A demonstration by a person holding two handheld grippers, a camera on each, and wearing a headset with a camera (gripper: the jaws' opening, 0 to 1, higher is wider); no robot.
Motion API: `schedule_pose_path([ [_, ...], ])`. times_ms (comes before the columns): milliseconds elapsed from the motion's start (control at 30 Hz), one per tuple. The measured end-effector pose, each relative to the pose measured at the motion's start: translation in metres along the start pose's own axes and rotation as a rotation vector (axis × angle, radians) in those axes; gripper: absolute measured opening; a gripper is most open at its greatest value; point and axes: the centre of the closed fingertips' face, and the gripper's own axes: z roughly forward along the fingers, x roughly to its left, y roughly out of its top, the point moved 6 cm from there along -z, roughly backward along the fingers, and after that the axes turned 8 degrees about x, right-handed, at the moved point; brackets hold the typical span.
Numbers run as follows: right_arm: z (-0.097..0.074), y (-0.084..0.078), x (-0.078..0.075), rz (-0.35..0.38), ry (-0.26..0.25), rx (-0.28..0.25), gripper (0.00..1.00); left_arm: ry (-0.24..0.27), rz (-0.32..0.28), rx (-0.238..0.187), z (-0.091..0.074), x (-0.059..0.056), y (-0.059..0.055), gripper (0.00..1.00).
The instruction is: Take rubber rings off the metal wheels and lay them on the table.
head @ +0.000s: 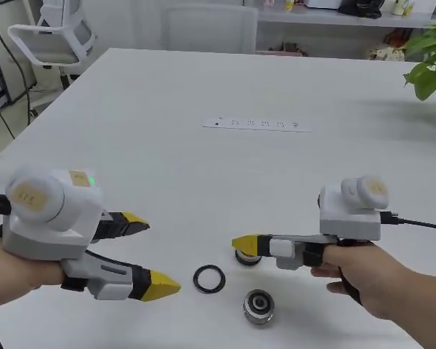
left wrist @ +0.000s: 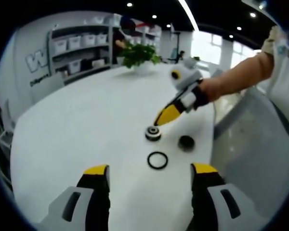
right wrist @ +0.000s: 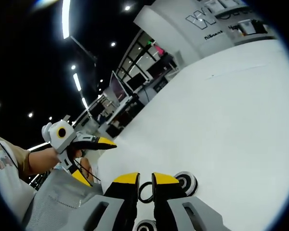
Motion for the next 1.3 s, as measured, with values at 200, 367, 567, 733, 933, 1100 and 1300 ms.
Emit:
schedule_pose_path([
  [200, -0.016, 0.01, -0.011, -0.02, -0.043, -0.045, 0.1, 0.006, -0.006, -0.008, 0.007, 0.007, 0.008, 0.68],
  [367, -0.026, 0.011, -0.017, -0.04, -0.083, -0.064, 0.11, 0.012, -0.002, -0.001, 0.012, 0.013, 0.011, 0.67],
  [567, -0.031, 0.007, -0.023, -0.085, -0.127, -0.045, 0.13, 0.019, 0.0, 0.004, 0.018, 0.02, 0.015, 0.67],
  [733, -0.032, 0.002, -0.028, -0.127, -0.159, -0.023, 0.14, 0.014, 0.006, 0.01, 0.026, 0.022, 0.018, 0.66],
  [933, -0.031, -0.004, -0.036, -0.18, -0.183, 0.014, 0.16, 0.001, 0.009, 0.013, 0.037, 0.021, 0.022, 0.65],
  [1100, -0.031, -0.008, -0.04, -0.204, -0.188, 0.035, 0.17, -0.006, 0.01, 0.016, 0.048, 0.024, 0.024, 0.64],
  [1300, -0.024, -0.013, -0.043, -0.275, -0.19, 0.093, 0.18, -0.022, 0.016, 0.028, 0.057, 0.021, 0.026, 0.64],
])
